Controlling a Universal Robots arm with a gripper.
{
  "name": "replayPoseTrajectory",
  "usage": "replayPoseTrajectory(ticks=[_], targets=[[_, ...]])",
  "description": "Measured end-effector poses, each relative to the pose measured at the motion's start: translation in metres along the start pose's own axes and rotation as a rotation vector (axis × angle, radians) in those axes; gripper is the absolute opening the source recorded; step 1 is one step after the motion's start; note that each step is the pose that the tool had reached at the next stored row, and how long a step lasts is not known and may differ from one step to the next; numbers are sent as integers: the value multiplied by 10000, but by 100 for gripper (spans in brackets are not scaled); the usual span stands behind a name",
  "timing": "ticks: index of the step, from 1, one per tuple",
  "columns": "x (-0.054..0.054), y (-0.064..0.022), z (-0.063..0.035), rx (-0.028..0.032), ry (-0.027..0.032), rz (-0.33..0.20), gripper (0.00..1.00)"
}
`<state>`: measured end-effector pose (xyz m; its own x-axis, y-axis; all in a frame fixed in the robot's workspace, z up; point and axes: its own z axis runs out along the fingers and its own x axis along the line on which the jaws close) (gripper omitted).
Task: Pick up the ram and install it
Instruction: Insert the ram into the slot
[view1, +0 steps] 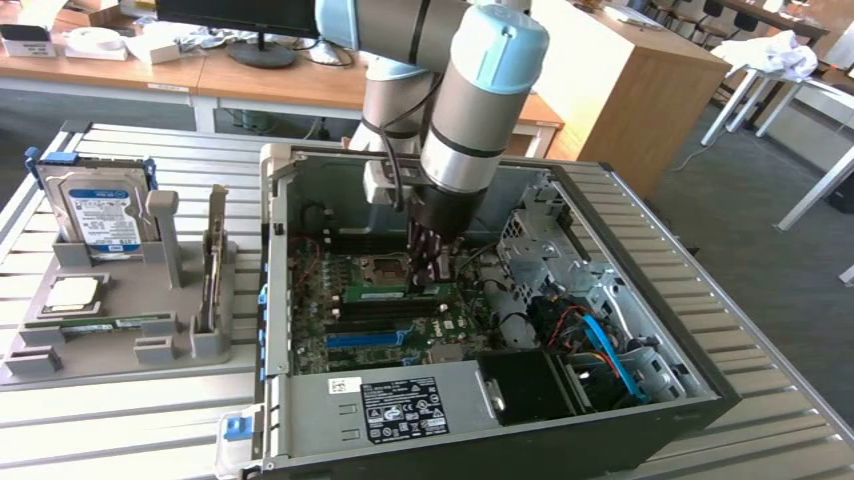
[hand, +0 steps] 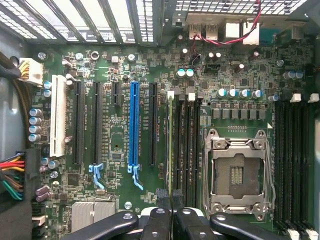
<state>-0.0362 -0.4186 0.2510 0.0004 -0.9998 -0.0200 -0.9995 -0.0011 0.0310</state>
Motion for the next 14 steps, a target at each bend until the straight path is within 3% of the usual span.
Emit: replayPoseTrajectory(ticks=[14], targets=[[-24,-1,39,0,0,3,11]])
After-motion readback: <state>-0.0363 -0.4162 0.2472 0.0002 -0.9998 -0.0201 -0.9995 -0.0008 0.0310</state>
